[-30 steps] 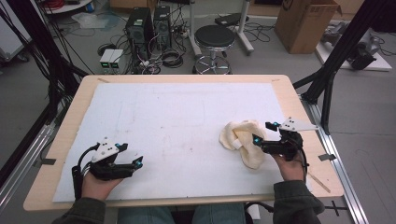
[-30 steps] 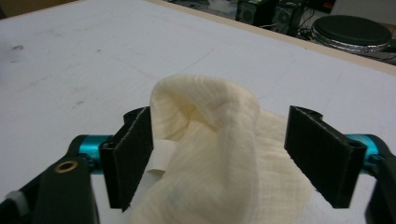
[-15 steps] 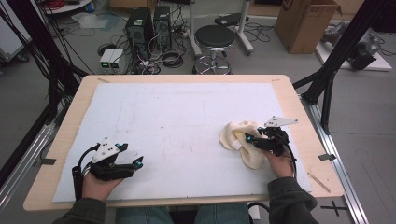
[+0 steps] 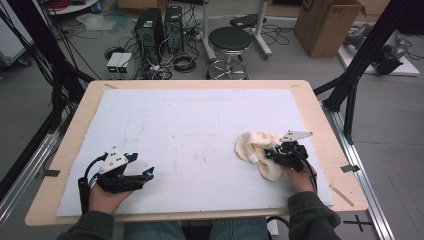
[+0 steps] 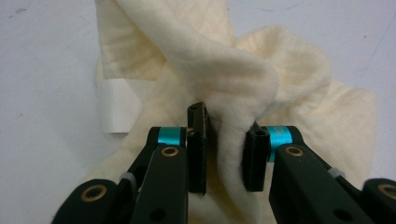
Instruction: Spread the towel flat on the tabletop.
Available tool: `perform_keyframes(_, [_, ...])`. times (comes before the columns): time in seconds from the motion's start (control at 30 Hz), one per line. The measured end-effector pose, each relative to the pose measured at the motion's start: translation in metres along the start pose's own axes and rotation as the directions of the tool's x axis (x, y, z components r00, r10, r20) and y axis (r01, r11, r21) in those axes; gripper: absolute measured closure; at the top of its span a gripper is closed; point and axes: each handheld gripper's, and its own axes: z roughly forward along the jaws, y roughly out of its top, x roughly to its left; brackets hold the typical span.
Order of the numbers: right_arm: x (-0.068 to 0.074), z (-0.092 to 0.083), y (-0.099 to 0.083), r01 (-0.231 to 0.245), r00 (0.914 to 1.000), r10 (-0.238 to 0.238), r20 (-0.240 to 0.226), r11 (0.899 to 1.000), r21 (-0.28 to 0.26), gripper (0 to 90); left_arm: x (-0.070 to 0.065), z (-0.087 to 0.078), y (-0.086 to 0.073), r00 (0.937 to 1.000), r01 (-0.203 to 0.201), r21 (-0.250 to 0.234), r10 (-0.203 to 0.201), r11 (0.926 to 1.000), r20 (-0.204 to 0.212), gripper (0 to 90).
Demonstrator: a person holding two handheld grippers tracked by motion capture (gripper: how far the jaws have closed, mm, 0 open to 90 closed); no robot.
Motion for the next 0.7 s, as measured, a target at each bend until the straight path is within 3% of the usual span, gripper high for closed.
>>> perform_keyframes(0.2, [0.001,-0.001,-0.002,0.002,1.0000,-0.002,0.009,1.000,-0.009,79.4,-0.001,0.000,0.000,1.0000,0.000,-0.001,0.000,1.0000,0.000,24.9])
perform_keyframes(0.43, [0.001,-0.007,-0.001,-0.009,1.0000,0.009,0.001,0.999,-0.053,83.6,0.000,-0.001,0.000,1.0000,0.003,0.000,-0.003,1.0000,0.001,24.9])
perform_keyframes(0.6, [0.003,-0.015,0.008,-0.018,0.9994,0.015,-0.033,0.994,-0.105,84.6,0.000,-0.001,0.000,1.0000,0.005,-0.001,-0.005,1.0000,0.000,24.9])
perform_keyframes(0.7, [0.006,-0.018,0.015,-0.009,0.9988,0.004,-0.049,0.994,-0.107,84.7,0.000,-0.002,0.000,1.0000,0.004,-0.005,-0.004,1.0000,0.000,24.9])
